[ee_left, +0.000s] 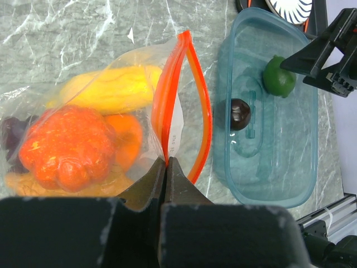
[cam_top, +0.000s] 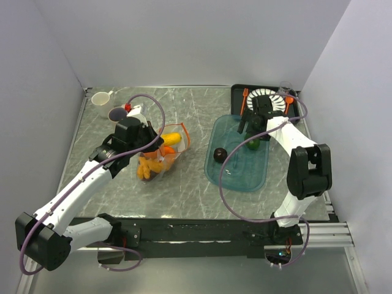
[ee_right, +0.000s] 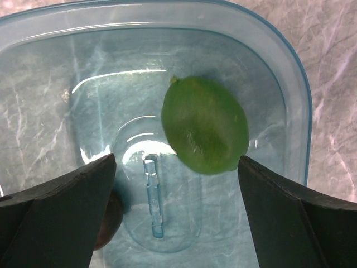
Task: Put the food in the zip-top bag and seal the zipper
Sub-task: Pick up the fake fruit from the bin.
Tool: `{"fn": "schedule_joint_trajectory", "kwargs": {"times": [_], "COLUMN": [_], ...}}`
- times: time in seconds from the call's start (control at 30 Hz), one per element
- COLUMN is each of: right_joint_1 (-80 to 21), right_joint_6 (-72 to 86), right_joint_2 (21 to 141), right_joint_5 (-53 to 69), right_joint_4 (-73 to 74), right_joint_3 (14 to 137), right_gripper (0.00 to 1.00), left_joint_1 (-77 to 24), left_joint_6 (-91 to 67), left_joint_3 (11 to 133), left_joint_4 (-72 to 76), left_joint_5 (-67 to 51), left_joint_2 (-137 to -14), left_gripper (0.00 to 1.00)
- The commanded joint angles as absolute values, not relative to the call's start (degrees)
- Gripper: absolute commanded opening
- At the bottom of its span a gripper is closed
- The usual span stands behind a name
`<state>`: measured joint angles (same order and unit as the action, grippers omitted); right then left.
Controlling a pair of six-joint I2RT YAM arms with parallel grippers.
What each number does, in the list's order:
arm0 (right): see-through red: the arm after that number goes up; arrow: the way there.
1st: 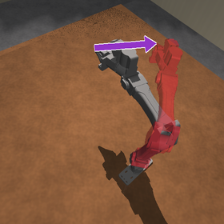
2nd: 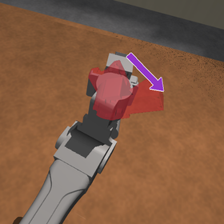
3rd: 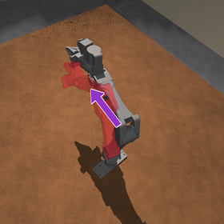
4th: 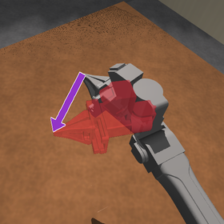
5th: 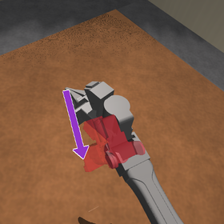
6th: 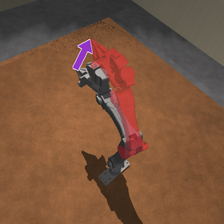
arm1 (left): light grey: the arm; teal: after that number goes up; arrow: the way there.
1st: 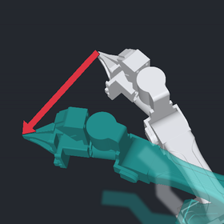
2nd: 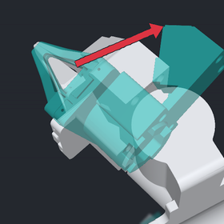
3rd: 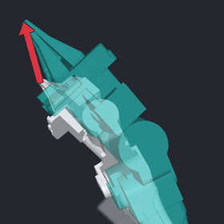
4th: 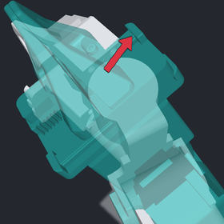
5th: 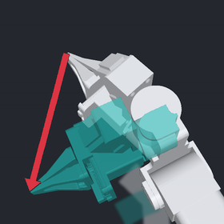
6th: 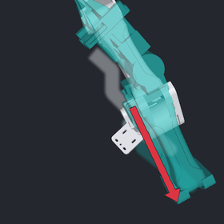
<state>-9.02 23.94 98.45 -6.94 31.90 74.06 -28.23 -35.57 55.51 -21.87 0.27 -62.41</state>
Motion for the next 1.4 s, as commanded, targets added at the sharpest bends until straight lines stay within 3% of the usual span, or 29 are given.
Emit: {"fn": "schedule_joint_trajectory", "kwargs": {"times": [0.0,0.53,1.37], "right_joint_1": [-7.47,-6.68,-6.24], "right_joint_6": [22.50,20.39,20.92], "right_joint_2": [100.71,106.52,105.30], "right_joint_5": [-3.79,-1.75,0.70], "right_joint_4": [32.43,33.66,32.87], "right_joint_3": [77.61,80.60,76.82], "right_gripper": [0.93,0.90,0.82], "left_joint_1": [-28.39,-28.39,-28.39], "left_joint_6": [-34.89,-34.54,-34.54], "left_joint_3": [56.95,57.48,57.66], "left_joint_4": [-20.74,-20.92,-20.74], "left_joint_5": [-0.26,-0.18,-0.18], "left_joint_2": [-62.22,-62.49,-62.49], "left_gripper": [0.01,0.01,0.01]}}
